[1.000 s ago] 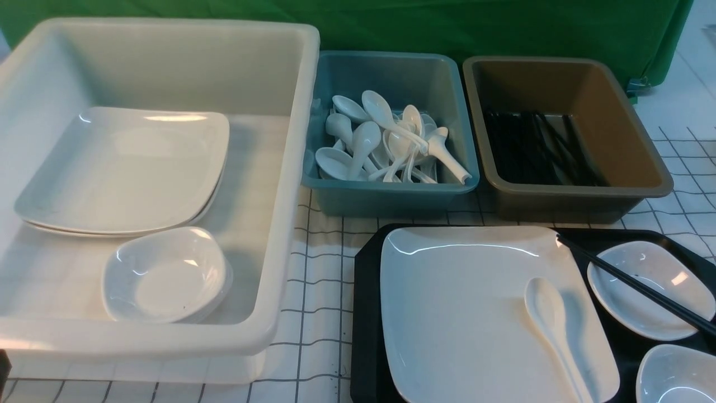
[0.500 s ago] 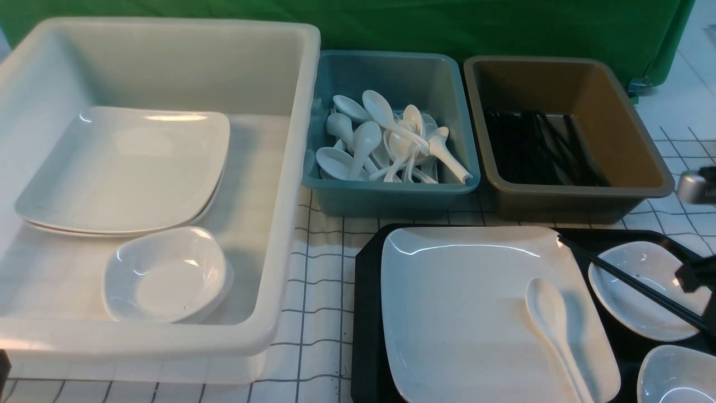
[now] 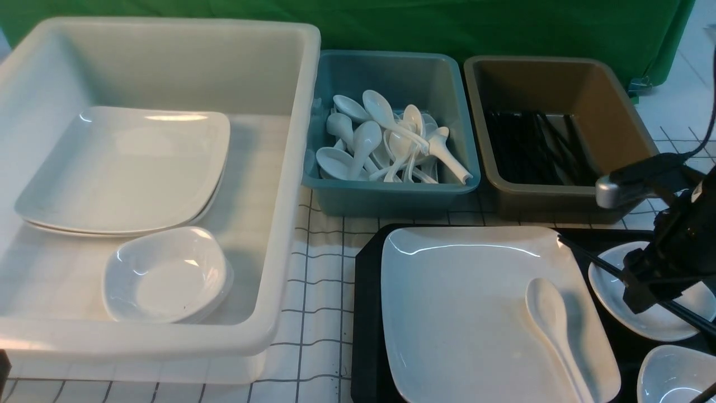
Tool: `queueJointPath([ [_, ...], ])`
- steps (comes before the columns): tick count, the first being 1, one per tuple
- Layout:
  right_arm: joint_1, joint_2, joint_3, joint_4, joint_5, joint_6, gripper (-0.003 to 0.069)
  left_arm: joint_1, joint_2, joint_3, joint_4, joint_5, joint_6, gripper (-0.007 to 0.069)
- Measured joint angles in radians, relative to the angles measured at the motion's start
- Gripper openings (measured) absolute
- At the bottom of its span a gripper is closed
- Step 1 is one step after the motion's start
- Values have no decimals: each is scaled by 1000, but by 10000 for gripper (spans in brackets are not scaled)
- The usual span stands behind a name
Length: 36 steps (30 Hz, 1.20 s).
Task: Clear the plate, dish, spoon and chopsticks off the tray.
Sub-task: Use the right arm to grab a pair of chopsticks from the plate
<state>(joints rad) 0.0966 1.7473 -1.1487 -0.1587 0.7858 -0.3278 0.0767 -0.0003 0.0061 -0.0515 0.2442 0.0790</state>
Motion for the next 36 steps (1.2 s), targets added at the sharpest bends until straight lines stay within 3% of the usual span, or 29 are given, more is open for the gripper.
queueJointPath([
  [8, 18, 80, 0, -127, -20, 0, 517, 0, 0, 0, 0, 0, 0, 21],
  [16, 18, 110, 0, -152, -47, 3, 479, 0, 0, 0, 0, 0, 2, 21],
  [17, 18, 115, 0, -152, -47, 9, 418, 0, 0, 0, 0, 0, 2, 21],
  [18, 18, 115, 0, -152, -46, 9, 409, 0, 0, 0, 0, 0, 2, 21],
  [22, 18, 126, -1, -163, -30, 11, 154, 0, 0, 0, 0, 0, 2, 21],
  [30, 18, 78, -24, -122, 57, 35, 156, 0, 0, 0, 0, 0, 2, 21],
  [36, 18, -44, -53, -61, 215, 35, 156, 0, 0, 0, 0, 0, 0, 21],
])
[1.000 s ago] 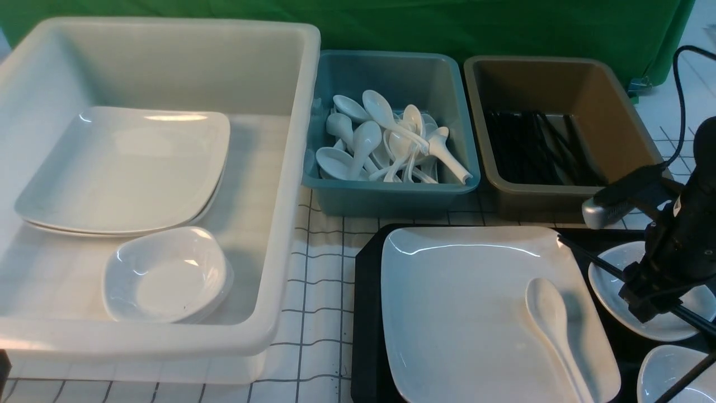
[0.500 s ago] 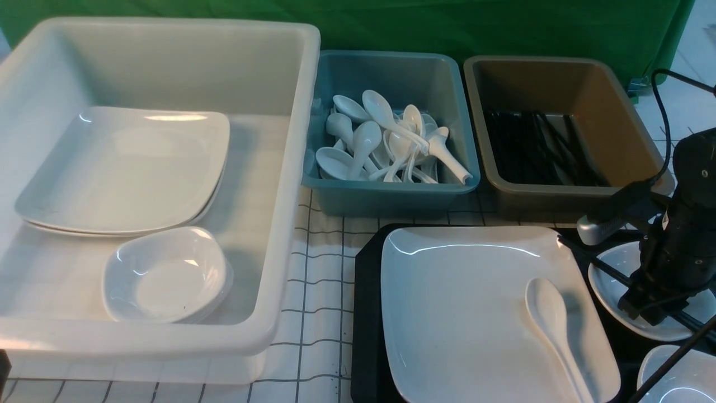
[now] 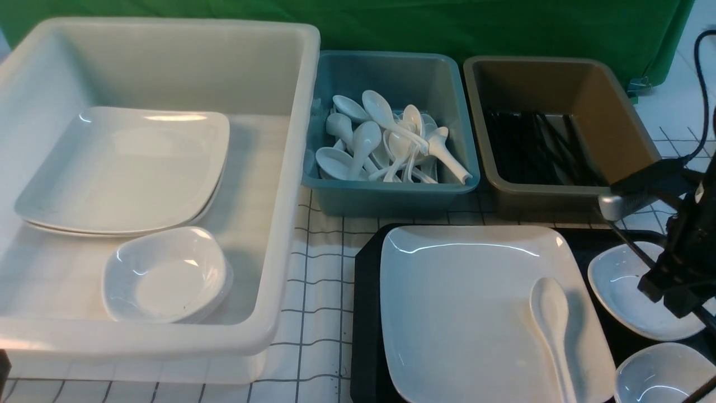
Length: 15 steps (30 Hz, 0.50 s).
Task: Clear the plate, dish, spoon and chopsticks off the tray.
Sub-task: Use the right arm to put the chopsticks into the small storage box on the right
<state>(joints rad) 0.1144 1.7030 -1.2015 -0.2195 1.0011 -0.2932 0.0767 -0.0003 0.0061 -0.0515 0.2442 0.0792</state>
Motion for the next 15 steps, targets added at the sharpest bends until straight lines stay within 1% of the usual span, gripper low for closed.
queueJointPath([
  [5, 1, -134, -5, 38, 87, 6, 156, 0, 0, 0, 0, 0, 0, 21],
  [6, 1, -134, -5, 38, 90, 9, 156, 0, 0, 0, 0, 0, 0, 21],
  [8, 1, -226, -5, 57, 76, 38, 156, 0, 0, 0, 0, 0, 0, 21],
  [10, 1, -296, -5, 67, -4, 62, 156, 0, 0, 0, 0, 0, 0, 21],
  [14, 1, -377, -6, 74, -237, 175, 156, 0, 0, 0, 0, 0, 0, 21],
  [15, 1, -379, -6, 74, -261, 191, 156, 0, 0, 0, 0, 0, 0, 21],
])
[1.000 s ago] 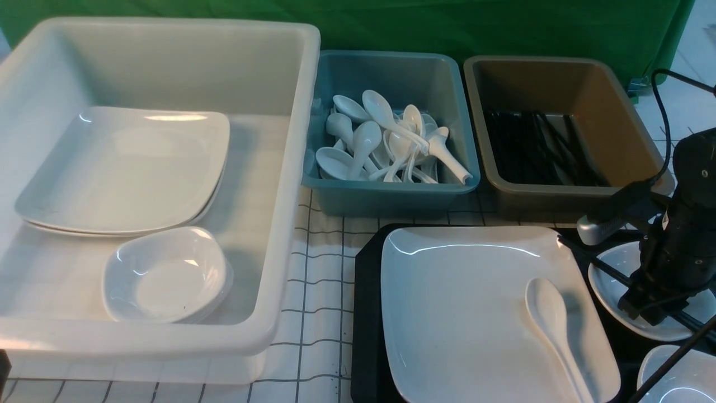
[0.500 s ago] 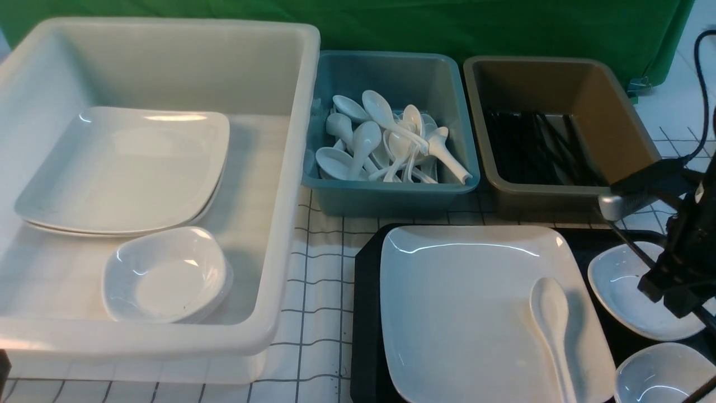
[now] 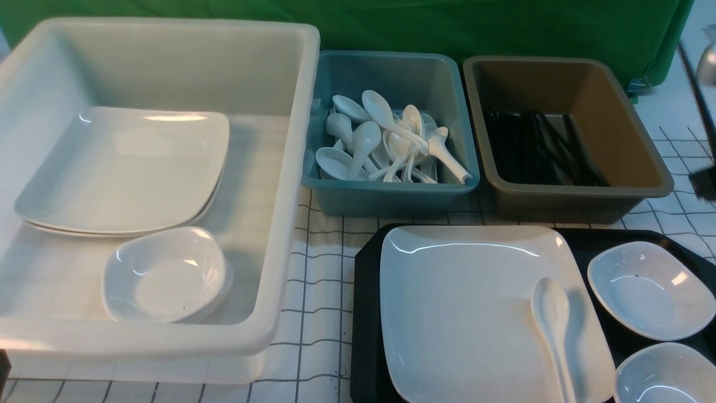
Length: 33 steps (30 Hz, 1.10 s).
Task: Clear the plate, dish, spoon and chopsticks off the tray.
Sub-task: Use the right arm to put the chopsticks into the small storage box on the right
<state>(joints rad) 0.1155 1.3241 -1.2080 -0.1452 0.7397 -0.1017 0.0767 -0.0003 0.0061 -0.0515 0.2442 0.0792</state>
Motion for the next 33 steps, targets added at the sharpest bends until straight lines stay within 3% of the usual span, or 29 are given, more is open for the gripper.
queueJointPath([
  [4, 0, 28, 0, 11, -261, 165, 156, 0, 0, 0, 0, 0, 2, 21],
  [10, 0, 199, 0, 15, -634, 252, 156, 0, 0, 0, 0, 0, 1, 21],
  [17, 0, 424, 0, 15, -936, 284, 156, 0, 0, 0, 0, 0, 1, 21],
  [20, 0, 482, 0, 16, -961, 321, 178, 0, 0, 0, 0, 0, 1, 21],
  [27, 0, 529, 0, 17, -849, 359, 372, 0, 0, 0, 0, 0, -1, 21],
  [31, 0, 496, 0, 17, -754, 353, 381, 0, 0, 0, 0, 0, -1, 21],
  [33, 0, 441, 0, 17, -683, 345, 345, 0, 0, 0, 0, 0, -1, 21],
])
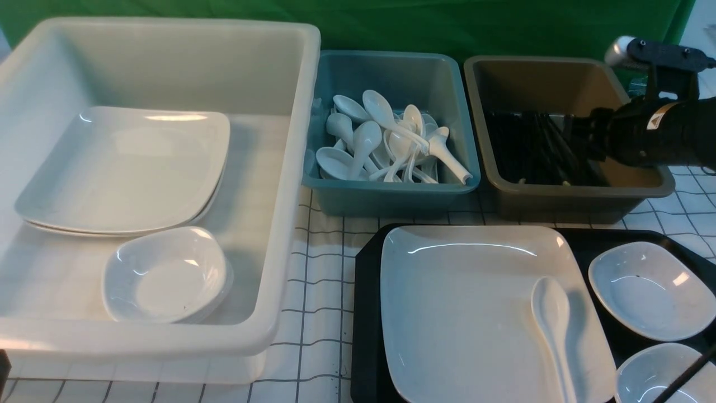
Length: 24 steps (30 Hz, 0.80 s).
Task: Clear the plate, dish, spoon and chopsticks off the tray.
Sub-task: Use the right arm to put the chopsticks into the small storage box on the right, then use the right arm to grab a soup spoon from the plate
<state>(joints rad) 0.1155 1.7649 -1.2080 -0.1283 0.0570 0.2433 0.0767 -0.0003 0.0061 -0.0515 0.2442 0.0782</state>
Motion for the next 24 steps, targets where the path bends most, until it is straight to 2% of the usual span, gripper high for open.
queueJointPath([
  [1, 0, -27, 0, 0, 31, -2, 322, 0, 0, 0, 0, 0, 0, 21],
  [5, 0, -207, 0, -1, 286, -20, 153, 0, 0, 0, 0, 0, 0, 21],
  [6, 0, -207, 0, -1, 286, -20, 153, 0, 0, 0, 0, 0, 0, 21],
  [7, 0, -286, 0, 0, 436, -28, 85, 0, 0, 0, 0, 0, 0, 21],
  [9, 0, -365, 20, 7, 586, -36, 34, 0, 0, 0, 0, 0, 3, 21],
  [11, 0, -424, 70, 35, 678, -41, 30, 0, 0, 0, 0, 0, 2, 21],
  [15, 5, -486, 185, 137, 724, -59, 30, 0, 0, 0, 0, 0, 2, 21],
  [16, 30, -500, 256, 208, 723, -100, 31, 0, 0, 0, 0, 0, 2, 21],
  [18, 87, -497, 317, 264, 711, -136, 46, 0, 0, 0, 0, 0, 2, 21],
  [21, 199, -468, 379, 284, 691, -159, 112, 0, 0, 0, 0, 0, 2, 21],
  [22, 207, -462, 381, 284, 689, -159, 126, 0, 0, 0, 0, 0, 2, 21],
  [23, 266, -433, 389, 272, 676, -154, 182, 0, 0, 0, 0, 0, 2, 21],
  [24, 280, -425, 389, 265, 674, -152, 191, 0, 0, 0, 0, 0, 2, 21],
])
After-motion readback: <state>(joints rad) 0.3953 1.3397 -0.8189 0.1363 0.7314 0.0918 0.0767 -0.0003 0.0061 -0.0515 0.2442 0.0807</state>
